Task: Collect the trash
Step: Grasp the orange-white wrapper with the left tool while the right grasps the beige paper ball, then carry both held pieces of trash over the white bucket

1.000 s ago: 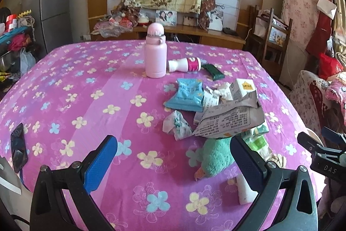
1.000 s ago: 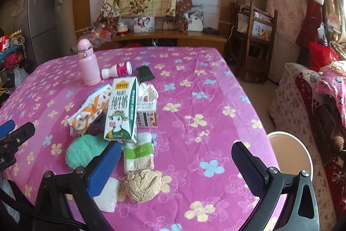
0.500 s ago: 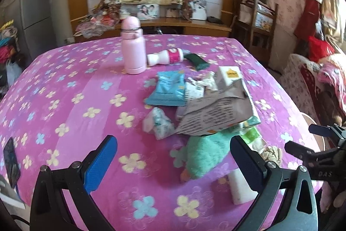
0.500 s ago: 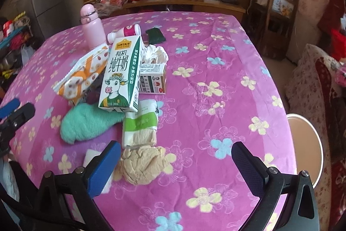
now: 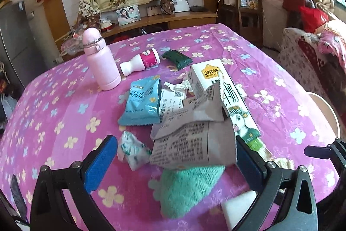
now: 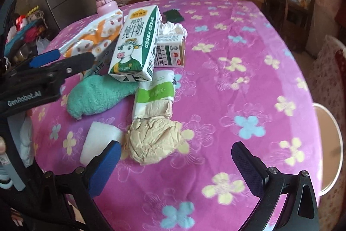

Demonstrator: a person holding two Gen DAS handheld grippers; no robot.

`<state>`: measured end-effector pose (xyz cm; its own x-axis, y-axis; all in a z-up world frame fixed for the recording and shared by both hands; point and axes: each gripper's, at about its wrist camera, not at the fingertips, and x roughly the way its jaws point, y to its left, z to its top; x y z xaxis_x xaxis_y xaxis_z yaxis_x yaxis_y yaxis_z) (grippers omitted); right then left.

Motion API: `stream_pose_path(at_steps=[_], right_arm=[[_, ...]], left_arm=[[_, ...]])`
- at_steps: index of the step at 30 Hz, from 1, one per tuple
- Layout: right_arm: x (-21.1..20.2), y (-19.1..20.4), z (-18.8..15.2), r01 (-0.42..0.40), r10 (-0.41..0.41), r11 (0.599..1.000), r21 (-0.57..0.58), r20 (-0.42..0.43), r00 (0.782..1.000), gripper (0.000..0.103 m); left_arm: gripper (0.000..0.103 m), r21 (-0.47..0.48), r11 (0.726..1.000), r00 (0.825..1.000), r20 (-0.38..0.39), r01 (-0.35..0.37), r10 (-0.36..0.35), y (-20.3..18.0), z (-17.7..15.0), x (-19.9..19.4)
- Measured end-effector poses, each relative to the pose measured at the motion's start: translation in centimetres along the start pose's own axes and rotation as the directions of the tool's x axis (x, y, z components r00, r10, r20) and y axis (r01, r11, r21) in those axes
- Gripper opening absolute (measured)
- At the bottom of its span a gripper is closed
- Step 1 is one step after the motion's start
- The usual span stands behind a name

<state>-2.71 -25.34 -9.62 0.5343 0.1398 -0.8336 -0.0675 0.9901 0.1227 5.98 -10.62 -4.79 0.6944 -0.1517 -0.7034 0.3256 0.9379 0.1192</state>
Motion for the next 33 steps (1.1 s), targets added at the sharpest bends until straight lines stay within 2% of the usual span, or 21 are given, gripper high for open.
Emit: stream_pose_path(at_steps=[2,3,4,5,6,7,9,12,15,18,20,24,28,33], right_arm=[[0.4,0.2,0.1,0.003,-0.003,1.000,-0.005,0.007,1.000,0.100],[0.5,0.4,0.1,0.001,-0.001,1.000,-0.009,0.011,1.000,0.094],[0.6,0.4,0.1,-0.003,0.004,1.000,-0.011,0.010,1.000,0.086],[0.8,0.5,0.1,-0.018,0.018,1.000,-0.010,0.006,1.000,0.081],[0.9,0.4,0.1,-0.038,0.038,0.999,-0.006,0.001,0.999,0.069],[1.1,0.3,0.1,-0.069,0.069,0.998,0.003,-0.009,0.998,0.052],[1.1,0.1,-0.1,-0.118,0.118,0.993,0.023,-0.009,0.993,0.045],[0.6,-0.3,-0.3,-0.132,0.131,0.991,0.033,0.007,0.991,0.039],[-0.8,-1.1,-0.2,-0.143,0.141,0.989,0.046,0.045,0.989,0.038],[-2.5,-1.7,0.0,-0.146,0.142,0.988,0.050,0.079,0.987,0.038],[-3.7,-2.2,0.1,-0.139,0.134,0.989,0.048,0.101,0.986,0.038],[-5.4,-3.8,0.2,-0.081,0.073,0.995,0.058,0.129,0.989,0.038],[-6.8,-7.2,-0.5,0.025,-0.040,0.993,0.112,0.133,0.990,0.038],[-7.8,-12.4,-1.9,0.161,-0.187,0.965,0.208,0.112,0.976,0.038]], left_arm=[[0.072,-0.004,1.000,1.000,-0.021,0.008,-0.008,0.2,0.3,0.7],[0.051,-0.020,1.000,0.999,-0.041,0.021,-0.022,0.5,0.4,1.1],[0.038,-0.043,0.998,0.997,-0.061,0.035,-0.037,1.0,0.6,1.4],[0.038,-0.067,0.997,0.996,-0.079,0.041,-0.046,1.5,0.7,1.8],[0.036,-0.077,0.996,0.996,-0.080,0.040,-0.046,1.9,0.7,1.8],[0.031,-0.083,0.996,0.996,-0.078,0.038,-0.045,2.2,0.8,1.8],[0.027,-0.114,0.992,0.994,-0.083,0.063,-0.072,3.2,0.9,1.4],[0.024,-0.151,0.984,0.992,-0.073,0.092,-0.104,4.5,1.5,0.1],[0.024,-0.152,0.983,0.993,-0.036,0.104,-0.111,5.0,2.3,-2.1],[0.024,-0.145,0.976,0.987,-0.011,0.160,-0.163,4.8,3.4,-4.4],[0.024,-0.151,0.964,0.975,-0.004,0.218,-0.221,4.1,4.0,-5.4],[0.024,-0.118,0.952,0.958,-0.009,0.282,-0.285,0.8,4.7,-6.5],[0.024,-0.045,0.934,0.934,-0.034,0.355,-0.356,-4.9,5.1,-6.8],[0.024,0.007,0.900,0.898,-0.073,0.436,-0.434,-11.9,5.8,-6.4]])
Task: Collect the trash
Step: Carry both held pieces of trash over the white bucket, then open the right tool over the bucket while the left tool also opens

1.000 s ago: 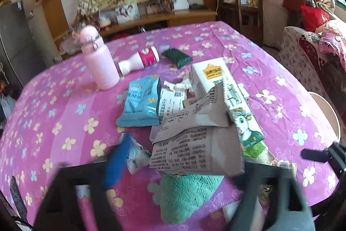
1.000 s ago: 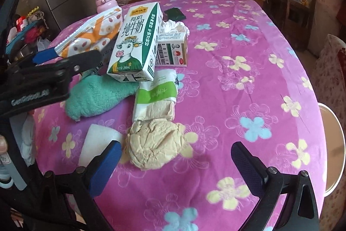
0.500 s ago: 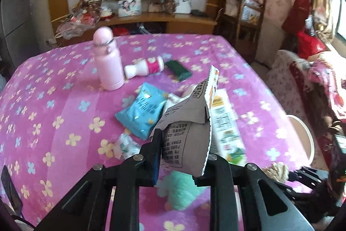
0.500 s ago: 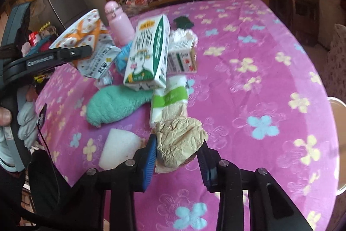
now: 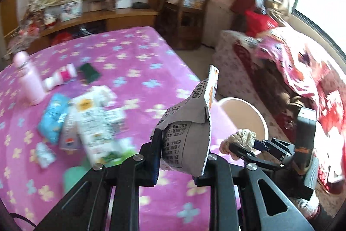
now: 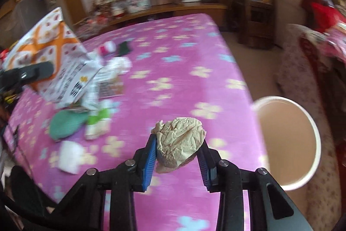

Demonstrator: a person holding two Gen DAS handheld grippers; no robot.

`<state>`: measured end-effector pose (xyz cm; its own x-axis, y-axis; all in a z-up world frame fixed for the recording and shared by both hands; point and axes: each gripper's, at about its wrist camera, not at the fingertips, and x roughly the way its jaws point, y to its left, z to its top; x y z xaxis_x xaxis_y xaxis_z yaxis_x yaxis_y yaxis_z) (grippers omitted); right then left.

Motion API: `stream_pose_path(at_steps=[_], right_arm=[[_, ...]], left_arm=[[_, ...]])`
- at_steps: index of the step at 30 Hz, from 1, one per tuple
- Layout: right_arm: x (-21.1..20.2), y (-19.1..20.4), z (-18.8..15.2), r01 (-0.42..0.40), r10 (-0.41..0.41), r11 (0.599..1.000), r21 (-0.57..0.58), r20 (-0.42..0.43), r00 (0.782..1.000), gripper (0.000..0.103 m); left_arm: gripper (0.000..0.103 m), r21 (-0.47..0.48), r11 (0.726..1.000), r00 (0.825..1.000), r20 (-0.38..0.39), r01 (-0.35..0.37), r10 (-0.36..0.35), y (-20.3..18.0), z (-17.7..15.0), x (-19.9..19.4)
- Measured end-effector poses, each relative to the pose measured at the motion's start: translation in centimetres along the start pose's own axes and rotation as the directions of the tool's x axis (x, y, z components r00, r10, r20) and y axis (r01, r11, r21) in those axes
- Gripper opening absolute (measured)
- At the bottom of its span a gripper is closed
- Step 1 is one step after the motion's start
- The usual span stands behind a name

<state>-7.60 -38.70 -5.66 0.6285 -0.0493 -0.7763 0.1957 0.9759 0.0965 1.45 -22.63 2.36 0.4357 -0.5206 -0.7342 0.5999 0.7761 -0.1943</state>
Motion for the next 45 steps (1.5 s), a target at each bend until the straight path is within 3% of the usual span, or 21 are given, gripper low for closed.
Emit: stream_pose_path(at_steps=[8,19,22,23,25,27,31,45], right_arm=[[-0.4,-9.1,-0.7,0.189,-0.189,0.976,0.109,-0.008,0.982,0.039],[1.9,-17.4,-1.5,0.308,-0.297,0.923,0.231,-0.080,0.951,0.041],[2.2,-18.8,-1.8,0.309,-0.295,0.911,0.273,-0.093,0.951,0.048],[2.3,-19.3,-1.8,0.311,-0.295,0.905,0.289,-0.099,0.950,0.050],[2.5,-20.1,-2.0,0.300,-0.284,0.897,0.324,-0.095,0.954,0.061],[2.5,-20.9,-2.3,0.262,-0.250,0.894,0.362,-0.081,0.965,0.069],[2.6,-21.3,-2.5,0.233,-0.222,0.887,0.398,-0.074,0.972,0.069],[1.2,-17.3,-2.0,0.241,-0.235,0.909,0.341,-0.058,0.970,0.069]], left_arm=[[0.024,0.024,0.995,0.995,-0.035,0.092,-0.091,-7.0,2.1,5.1],[0.025,0.062,0.981,0.980,-0.083,0.186,-0.180,-14.1,3.3,11.6],[0.028,0.063,0.976,0.976,-0.088,0.207,-0.202,-14.9,3.3,12.6],[0.029,0.064,0.975,0.974,-0.090,0.213,-0.207,-15.1,3.2,12.9],[0.052,0.065,0.975,0.975,-0.093,0.210,-0.204,-15.2,3.1,13.3],[0.062,0.067,0.980,0.980,-0.080,0.188,-0.183,-15.1,2.9,13.4],[0.062,0.088,0.984,0.986,-0.081,0.155,-0.148,-14.7,2.4,13.2],[0.062,0.108,0.993,0.999,-0.009,0.043,-0.042,-11.2,0.6,8.6]])
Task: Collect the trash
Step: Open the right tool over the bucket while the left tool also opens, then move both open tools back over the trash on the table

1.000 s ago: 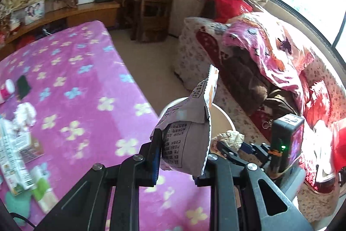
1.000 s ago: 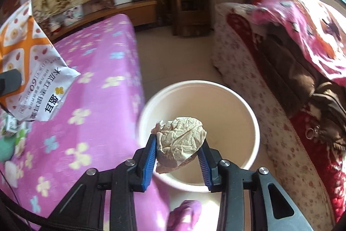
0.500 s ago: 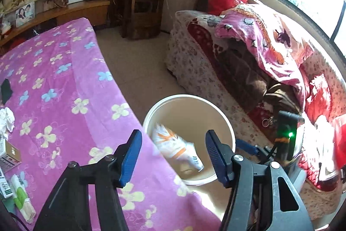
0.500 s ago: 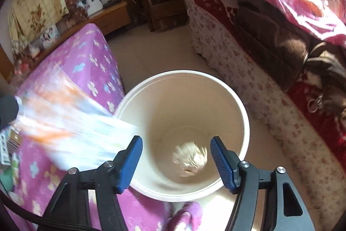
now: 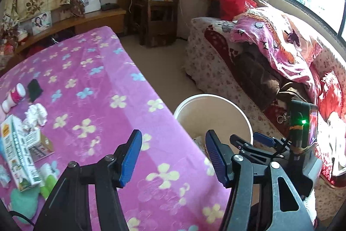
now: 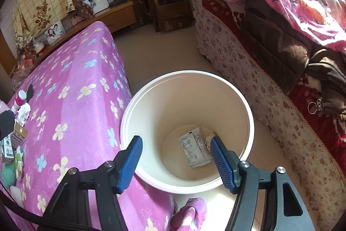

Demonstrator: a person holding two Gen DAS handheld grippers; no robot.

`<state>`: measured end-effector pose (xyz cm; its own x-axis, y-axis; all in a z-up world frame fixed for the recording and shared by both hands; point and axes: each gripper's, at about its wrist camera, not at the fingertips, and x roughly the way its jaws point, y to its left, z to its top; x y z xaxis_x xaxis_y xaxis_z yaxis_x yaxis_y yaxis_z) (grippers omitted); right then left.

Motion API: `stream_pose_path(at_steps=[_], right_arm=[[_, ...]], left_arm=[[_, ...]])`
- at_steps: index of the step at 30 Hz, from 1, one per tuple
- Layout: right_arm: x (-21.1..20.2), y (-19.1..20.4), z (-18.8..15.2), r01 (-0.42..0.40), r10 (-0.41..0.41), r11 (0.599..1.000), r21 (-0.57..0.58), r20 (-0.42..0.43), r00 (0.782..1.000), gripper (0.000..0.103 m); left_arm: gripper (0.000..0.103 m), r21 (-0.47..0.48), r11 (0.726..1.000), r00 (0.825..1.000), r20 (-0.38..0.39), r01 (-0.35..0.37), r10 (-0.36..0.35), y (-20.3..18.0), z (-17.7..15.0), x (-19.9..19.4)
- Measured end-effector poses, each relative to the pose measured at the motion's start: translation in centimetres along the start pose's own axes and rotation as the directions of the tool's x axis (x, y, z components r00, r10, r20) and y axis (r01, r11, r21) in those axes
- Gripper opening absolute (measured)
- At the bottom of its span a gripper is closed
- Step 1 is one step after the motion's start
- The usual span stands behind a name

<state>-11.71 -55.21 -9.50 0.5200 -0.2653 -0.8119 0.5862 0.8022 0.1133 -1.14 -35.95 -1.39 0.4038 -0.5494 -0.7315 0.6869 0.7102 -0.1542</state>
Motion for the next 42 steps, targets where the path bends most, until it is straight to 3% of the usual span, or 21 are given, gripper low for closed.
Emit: stream_pose_path(at_steps=[10,20,30,42], right_arm=[[-4.2,5.7,-1.3,-0.034,0.046,0.994,-0.107,0.110,0.993,0.069],[-6.7,12.0,-2.8,-0.081,0.111,0.976,-0.201,0.140,0.984,0.072],[-9.1,18.1,-4.5,-0.079,0.146,0.944,-0.320,0.190,0.971,0.076],[-10.1,23.8,-6.6,-0.119,0.207,0.894,-0.432,0.163,0.965,0.076]], left_arm=[[0.062,-0.027,0.999,0.998,0.049,-0.042,0.043,3.6,-2.9,-5.3],[0.063,-0.078,0.987,0.984,0.103,-0.138,0.145,9.2,-5.9,-10.9],[0.068,-0.162,0.956,0.956,0.121,-0.245,0.265,15.6,-9.4,-15.4],[0.070,-0.292,0.904,0.929,0.105,-0.312,0.355,22.1,-12.7,-18.1]])
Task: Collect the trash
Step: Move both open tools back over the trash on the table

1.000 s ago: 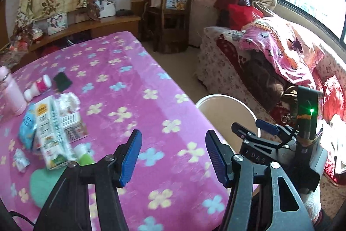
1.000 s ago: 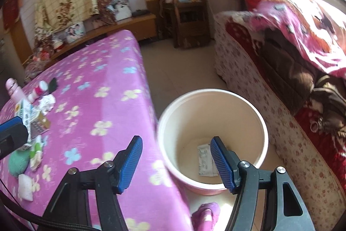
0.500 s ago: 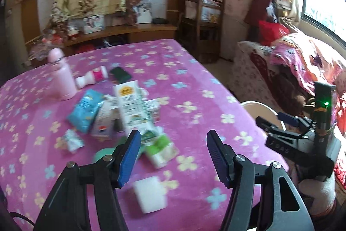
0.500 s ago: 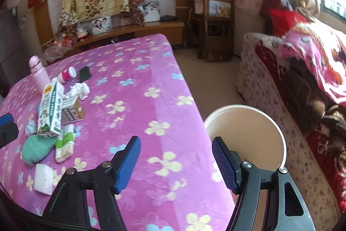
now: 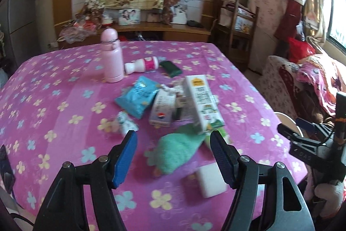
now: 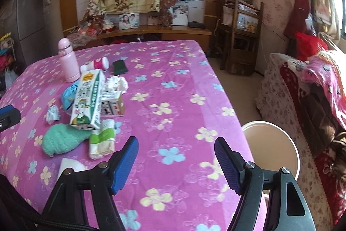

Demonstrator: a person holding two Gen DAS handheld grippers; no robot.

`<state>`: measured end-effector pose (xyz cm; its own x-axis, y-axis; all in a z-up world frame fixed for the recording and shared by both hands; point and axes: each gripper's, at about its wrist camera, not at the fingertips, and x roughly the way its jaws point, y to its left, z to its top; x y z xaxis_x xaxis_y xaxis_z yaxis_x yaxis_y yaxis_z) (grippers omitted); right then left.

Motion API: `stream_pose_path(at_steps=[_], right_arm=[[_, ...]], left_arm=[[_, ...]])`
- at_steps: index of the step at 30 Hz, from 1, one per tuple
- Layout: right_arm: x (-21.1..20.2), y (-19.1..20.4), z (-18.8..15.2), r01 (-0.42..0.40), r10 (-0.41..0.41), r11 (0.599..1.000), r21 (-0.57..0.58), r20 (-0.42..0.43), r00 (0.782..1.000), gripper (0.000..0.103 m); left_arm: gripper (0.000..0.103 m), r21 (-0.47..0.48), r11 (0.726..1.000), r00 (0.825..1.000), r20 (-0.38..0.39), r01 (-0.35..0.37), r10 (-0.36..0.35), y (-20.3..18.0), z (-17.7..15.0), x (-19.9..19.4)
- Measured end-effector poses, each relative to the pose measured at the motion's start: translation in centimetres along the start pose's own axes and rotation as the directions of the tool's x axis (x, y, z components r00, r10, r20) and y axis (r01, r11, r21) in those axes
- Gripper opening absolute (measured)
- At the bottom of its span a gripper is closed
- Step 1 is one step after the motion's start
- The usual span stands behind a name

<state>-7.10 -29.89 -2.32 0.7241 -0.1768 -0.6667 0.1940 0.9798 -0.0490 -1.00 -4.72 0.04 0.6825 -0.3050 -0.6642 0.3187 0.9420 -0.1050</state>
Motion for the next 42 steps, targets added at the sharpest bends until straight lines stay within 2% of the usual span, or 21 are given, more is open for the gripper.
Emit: stream_pose_path(at_steps=[9,15,20,27,30,33,36,42], right_arm=[[1.0,1.9,0.3,-0.053,0.052,0.999,-0.013,-0.032,0.998,0.076],[1.7,2.9,0.6,-0.124,0.123,0.992,-0.003,-0.064,0.990,0.078],[2.7,3.7,0.4,-0.140,0.138,0.990,-0.012,-0.106,0.985,0.078],[5.4,4.5,-0.2,-0.199,0.193,0.980,-0.012,-0.192,0.962,0.078],[6.5,4.9,-0.3,-0.250,0.245,0.968,0.007,-0.228,0.942,0.078],[7.6,5.4,-0.4,-0.266,0.260,0.964,0.013,-0.255,0.931,0.078],[8.4,5.9,-0.5,-0.253,0.243,0.967,-0.002,-0.279,0.929,0.078],[9.8,6.5,-0.5,-0.284,0.276,0.959,0.017,-0.301,0.913,0.078]], left_arm=[[0.071,-0.046,0.997,0.998,-0.029,-0.055,0.053,2.8,-0.9,1.2],[0.071,-0.067,0.996,0.997,-0.053,-0.057,0.054,3.6,-1.2,2.4],[0.071,-0.075,0.996,0.995,-0.084,-0.058,0.051,3.8,-1.6,3.6],[0.071,-0.069,0.996,0.992,-0.119,-0.059,0.050,3.5,-1.9,5.3],[0.071,-0.074,0.996,0.991,-0.130,-0.052,0.043,3.4,-2.0,5.9],[0.071,-0.078,0.996,0.990,-0.139,-0.045,0.034,3.3,-1.9,6.4],[0.071,-0.090,0.996,0.989,-0.149,-0.023,0.009,3.2,-2.0,6.9],[0.071,-0.081,0.996,0.983,-0.179,0.036,-0.050,2.6,-2.2,8.0]])
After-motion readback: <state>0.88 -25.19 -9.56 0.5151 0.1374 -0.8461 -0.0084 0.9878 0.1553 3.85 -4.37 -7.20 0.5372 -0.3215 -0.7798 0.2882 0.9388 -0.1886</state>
